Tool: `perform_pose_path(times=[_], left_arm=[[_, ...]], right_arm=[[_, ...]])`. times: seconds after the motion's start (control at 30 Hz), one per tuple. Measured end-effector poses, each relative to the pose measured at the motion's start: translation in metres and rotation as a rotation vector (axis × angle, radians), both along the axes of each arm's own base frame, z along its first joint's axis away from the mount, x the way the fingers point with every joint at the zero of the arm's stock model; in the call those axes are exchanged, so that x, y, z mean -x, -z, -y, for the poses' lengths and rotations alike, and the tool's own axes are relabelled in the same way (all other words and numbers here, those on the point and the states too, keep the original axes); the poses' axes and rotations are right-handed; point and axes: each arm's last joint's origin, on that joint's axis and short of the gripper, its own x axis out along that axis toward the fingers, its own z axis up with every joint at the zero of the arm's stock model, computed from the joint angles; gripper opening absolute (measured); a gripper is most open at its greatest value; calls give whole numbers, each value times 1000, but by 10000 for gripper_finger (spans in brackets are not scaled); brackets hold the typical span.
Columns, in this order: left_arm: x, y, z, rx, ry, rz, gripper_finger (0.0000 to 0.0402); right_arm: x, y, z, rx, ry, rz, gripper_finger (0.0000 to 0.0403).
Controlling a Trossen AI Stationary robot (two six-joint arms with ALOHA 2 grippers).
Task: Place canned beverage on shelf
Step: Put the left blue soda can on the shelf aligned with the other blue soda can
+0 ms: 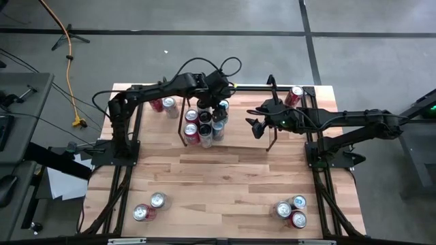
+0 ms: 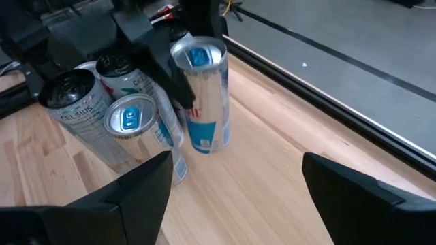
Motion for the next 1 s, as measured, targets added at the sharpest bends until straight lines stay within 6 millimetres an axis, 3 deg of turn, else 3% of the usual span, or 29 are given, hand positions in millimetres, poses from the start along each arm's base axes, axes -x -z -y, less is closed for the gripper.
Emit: perform_pose_path(times=[0.13,1.0], left_arm=[[-5,12,0,9,2,-39,211],[-6,30,2,22,-24,-56,212]], right_arm=[[0,0,0,1,1,2,312],[0,0,0,1,2,3,312]])
